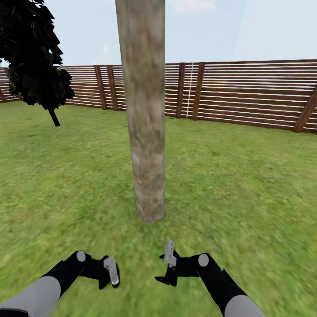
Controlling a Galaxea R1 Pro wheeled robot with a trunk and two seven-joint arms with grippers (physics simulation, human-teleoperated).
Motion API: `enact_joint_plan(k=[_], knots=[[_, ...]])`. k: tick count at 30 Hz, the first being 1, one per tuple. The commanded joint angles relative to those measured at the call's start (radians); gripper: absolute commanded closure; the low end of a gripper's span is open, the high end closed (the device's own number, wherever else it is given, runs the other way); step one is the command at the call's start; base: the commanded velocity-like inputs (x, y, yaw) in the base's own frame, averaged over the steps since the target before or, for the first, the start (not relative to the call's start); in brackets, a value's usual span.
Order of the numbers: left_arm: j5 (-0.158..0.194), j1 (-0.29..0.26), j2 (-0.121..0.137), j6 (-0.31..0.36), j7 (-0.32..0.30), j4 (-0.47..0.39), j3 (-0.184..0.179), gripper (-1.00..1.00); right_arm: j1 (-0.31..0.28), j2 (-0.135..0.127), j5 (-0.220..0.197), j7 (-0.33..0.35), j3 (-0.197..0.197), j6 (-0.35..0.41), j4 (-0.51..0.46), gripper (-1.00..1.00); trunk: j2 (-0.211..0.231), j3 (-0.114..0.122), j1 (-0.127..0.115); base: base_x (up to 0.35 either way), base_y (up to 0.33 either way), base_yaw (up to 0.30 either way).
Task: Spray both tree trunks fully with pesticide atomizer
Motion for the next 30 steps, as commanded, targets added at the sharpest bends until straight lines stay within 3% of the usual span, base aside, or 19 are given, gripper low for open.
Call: enact_joint_plan(k=[1,4,6,7,9,10,11,12,13,15,16,19,20,21,23,24,27,30], knots=[[-0.008,0.000,0.025,-0.010,0.000,-0.002,0.003,1.00,0.000,0.000,0.011,0.001,-0.001,-0.007,0.000,-1.00,0.000,-0.001,0.000,0.000,0.000,0.000],[-0.008,0.000,0.080,-0.012,0.002,-0.001,0.001,1.00,0.000,-0.005,0.012,-0.004,-0.006,-0.010,0.002,-1.00,0.000,-0.001,0.000,0.000,0.000,0.000],[-0.007,0.000,0.100,-0.008,0.016,0.000,0.004,1.00,0.000,-0.018,0.013,-0.010,-0.008,-0.011,0.003,-1.00,0.000,-0.001,0.000,0.000,0.000,0.000],[-0.005,0.000,0.103,-0.005,0.035,0.000,0.007,1.00,0.001,-0.031,0.013,-0.016,-0.009,-0.011,0.005,-1.00,0.000,-0.001,0.000,0.000,0.000,0.000],[0.001,0.000,0.106,0.000,0.122,0.001,0.012,1.00,0.003,-0.086,0.010,-0.071,-0.023,-0.011,0.025,-1.00,0.000,-0.001,0.000,0.000,0.000,0.000],[0.007,0.000,0.106,0.002,0.195,0.008,0.016,1.00,0.004,-0.120,0.005,-0.141,-0.055,-0.011,0.068,-1.00,0.000,-0.001,0.000,0.000,0.000,0.000],[0.023,0.000,0.102,0.003,0.264,0.029,0.034,1.00,0.004,-0.140,-0.001,-0.227,-0.112,-0.012,0.130,-1.00,0.000,-0.001,0.000,0.000,0.000,0.000],[0.042,0.000,0.099,0.003,0.310,0.047,0.058,1.00,0.004,-0.148,-0.003,-0.293,-0.166,-0.012,0.175,-1.00,0.000,-0.001,0.000,0.000,0.000,0.000],[0.072,0.000,0.094,0.003,0.371,0.073,0.096,1.00,0.004,-0.156,-0.005,-0.390,-0.248,-0.012,0.234,-1.00,0.000,-0.001,0.000,0.000,0.000,0.000],[0.127,0.000,0.082,0.005,0.449,0.099,0.153,1.00,0.005,-0.161,-0.005,-0.545,-0.342,-0.013,0.308,-1.00,0.000,-0.001,0.000,0.000,0.000,0.000],[0.166,0.000,0.070,0.013,0.504,0.109,0.188,1.00,0.006,-0.162,-0.006,-0.671,-0.385,-0.014,0.358,-1.00,0.000,-0.001,0.000,0.000,0.000,0.000],[0.229,0.000,0.040,0.091,0.611,0.116,0.238,1.00,0.014,-0.163,-0.012,-0.933,-0.421,-0.029,0.440,-1.00,0.000,-0.001,0.000,0.000,0.000,0.000],[0.260,0.000,0.022,0.149,0.650,0.114,0.254,1.00,0.020,-0.163,-0.028,-1.038,-0.428,-0.052,0.468,-1.00,0.000,-0.001,0.000,0.000,0.000,0.000],[0.299,-0.001,-0.004,0.227,0.681,0.109,0.265,1.00,0.024,-0.163,-0.070,-1.137,-0.433,-0.085,0.492,-1.00,0.000,-0.001,0.000,0.000,0.000,0.000],[0.338,-0.003,-0.027,0.327,0.706,0.104,0.269,1.00,0.027,-0.164,-0.158,-1.197,-0.434,-0.106,0.506,-1.00,0.000,-0.001,0.000,0.000,0.000,0.000],[0.345,-0.004,-0.030,0.351,0.711,0.103,0.269,1.00,0.029,-0.164,-0.182,-1.204,-0.434,-0.109,0.508,-1.00,0.000,-0.001,0.000,0.000,0.000,0.000],[0.357,-0.005,-0.035,0.391,0.717,0.068,0.272,1.00,0.050,-0.162,-0.221,-1.208,-0.433,-0.115,0.510,-1.00,0.000,-0.001,0.000,0.000,0.000,0.000],[0.359,-0.005,-0.042,0.399,0.718,0.041,0.271,1.00,0.054,-0.157,-0.225,-1.208,-0.431,-0.115,0.511,-1.00,0.000,-0.001,0.000,0.000,0.000,0.000]])
